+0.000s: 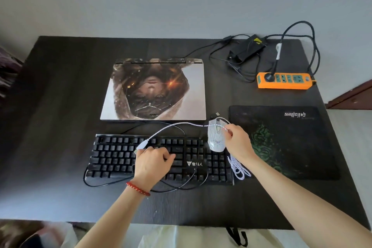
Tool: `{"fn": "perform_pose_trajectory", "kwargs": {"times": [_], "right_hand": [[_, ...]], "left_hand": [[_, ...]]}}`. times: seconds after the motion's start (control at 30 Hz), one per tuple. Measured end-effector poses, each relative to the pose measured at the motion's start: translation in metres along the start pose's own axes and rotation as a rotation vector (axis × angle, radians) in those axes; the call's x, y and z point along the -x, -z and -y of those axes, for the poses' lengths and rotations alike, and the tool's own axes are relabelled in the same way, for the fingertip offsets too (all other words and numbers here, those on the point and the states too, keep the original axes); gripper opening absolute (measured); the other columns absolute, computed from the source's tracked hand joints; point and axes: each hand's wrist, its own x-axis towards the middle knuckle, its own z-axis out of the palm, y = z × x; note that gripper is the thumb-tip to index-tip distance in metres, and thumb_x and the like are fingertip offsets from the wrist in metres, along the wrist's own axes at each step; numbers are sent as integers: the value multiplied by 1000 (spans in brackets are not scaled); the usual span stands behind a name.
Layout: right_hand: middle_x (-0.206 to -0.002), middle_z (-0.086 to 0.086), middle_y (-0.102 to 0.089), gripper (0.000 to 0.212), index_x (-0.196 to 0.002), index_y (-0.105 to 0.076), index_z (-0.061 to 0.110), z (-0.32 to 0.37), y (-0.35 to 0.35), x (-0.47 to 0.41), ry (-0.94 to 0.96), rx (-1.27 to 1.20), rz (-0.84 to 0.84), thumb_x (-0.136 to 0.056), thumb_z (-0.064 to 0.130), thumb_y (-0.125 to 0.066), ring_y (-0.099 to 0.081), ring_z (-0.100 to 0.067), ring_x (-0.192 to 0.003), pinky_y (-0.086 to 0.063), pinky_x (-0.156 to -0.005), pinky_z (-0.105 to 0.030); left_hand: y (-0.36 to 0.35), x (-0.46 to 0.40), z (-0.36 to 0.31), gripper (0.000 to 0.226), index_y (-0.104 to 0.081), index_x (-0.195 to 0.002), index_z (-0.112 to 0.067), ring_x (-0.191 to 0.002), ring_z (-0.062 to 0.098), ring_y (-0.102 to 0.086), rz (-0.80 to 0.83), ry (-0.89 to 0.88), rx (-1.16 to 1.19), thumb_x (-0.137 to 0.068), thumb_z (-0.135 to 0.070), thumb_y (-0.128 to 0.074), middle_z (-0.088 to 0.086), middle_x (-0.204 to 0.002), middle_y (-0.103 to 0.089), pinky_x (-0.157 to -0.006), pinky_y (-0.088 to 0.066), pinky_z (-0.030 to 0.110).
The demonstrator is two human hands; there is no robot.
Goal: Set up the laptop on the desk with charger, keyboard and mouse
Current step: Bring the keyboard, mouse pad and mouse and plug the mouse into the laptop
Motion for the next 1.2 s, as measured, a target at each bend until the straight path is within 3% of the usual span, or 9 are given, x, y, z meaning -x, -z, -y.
{"fn": "perform_pose_trajectory", "kwargs": {"times": [0.13,0.2,0.27,0.43,0.63,0.83,0.97,1.1,1.2], "right_hand": [[-114,-14,-48,41,-126,-49,18,7,-6,2,-52,77,76,-91,38,-48,-55,-33,-101,-41,-82,-35],[-124,-14,-38,66,-137,-34,22,17,-14,1,-96,149,106,-82,54,-53,-51,-36,-109,-43,-91,-39],[-134,-16,-32,81,-143,-19,24,23,-23,-1,-118,276,125,-79,60,-54,-42,-38,-120,-40,-98,-44],[-127,-17,-42,68,-142,-18,27,21,-19,-4,-170,358,145,-85,41,-50,-52,-39,-108,-43,-79,-38],[-119,-9,-55,57,-133,-37,30,2,33,2,-137,382,-3,-79,45,-46,-51,-32,-109,-43,-81,-38],[-117,-13,-59,56,-136,-40,21,-28,102,-10,-81,288,-221,-83,34,-52,-47,-35,-111,-46,-84,-43],[-110,-14,-60,51,-131,-43,20,-55,139,-14,-21,384,-442,-82,28,-56,-43,-35,-103,-45,-72,-40],[-104,-17,-59,55,-129,-42,18,-95,175,-18,-30,540,-566,-78,27,-61,-44,-34,-89,-44,-68,-39],[-106,-19,-58,57,-127,-45,14,-120,173,-17,-8,595,-544,-75,25,-66,-47,-36,-89,-48,-69,-41]], "left_hand": [[-6,-18,-3,50,-51,-124,-21,-127,30,-36,-196,10,24,-80,-41,-63,8,-138,-43,-102,-29,49],[-6,-30,-5,66,-31,-140,-20,-135,31,-24,-115,98,26,-84,-41,-58,11,-148,-28,-107,-23,53],[-10,-39,-3,62,-24,-143,-19,-133,29,-28,10,158,-17,-90,-40,-48,9,-143,-38,-109,-20,52],[-6,-49,5,27,-61,-112,-20,-112,25,-48,-88,90,90,-95,-20,-41,4,-113,-62,-105,-26,42],[20,-47,-19,18,-56,-102,-7,-82,35,-59,-265,-25,428,-96,-13,-40,11,-102,-63,-68,-49,43],[47,-70,-98,18,-59,-103,-7,-89,33,-61,-421,-232,505,-95,-11,-43,11,-102,-65,-71,-50,43],[60,-92,-156,19,-61,-104,-7,-89,33,-61,-438,-346,527,-95,-12,-44,13,-101,-65,-75,-50,43],[48,-103,-205,20,-61,-103,-12,-83,29,-62,-311,-465,476,-95,-17,-44,8,-100,-64,-69,-52,41],[25,-106,-220,23,-61,-104,-15,-87,28,-62,-220,-377,417,-97,-20,-40,6,-103,-64,-74,-52,41]]}}
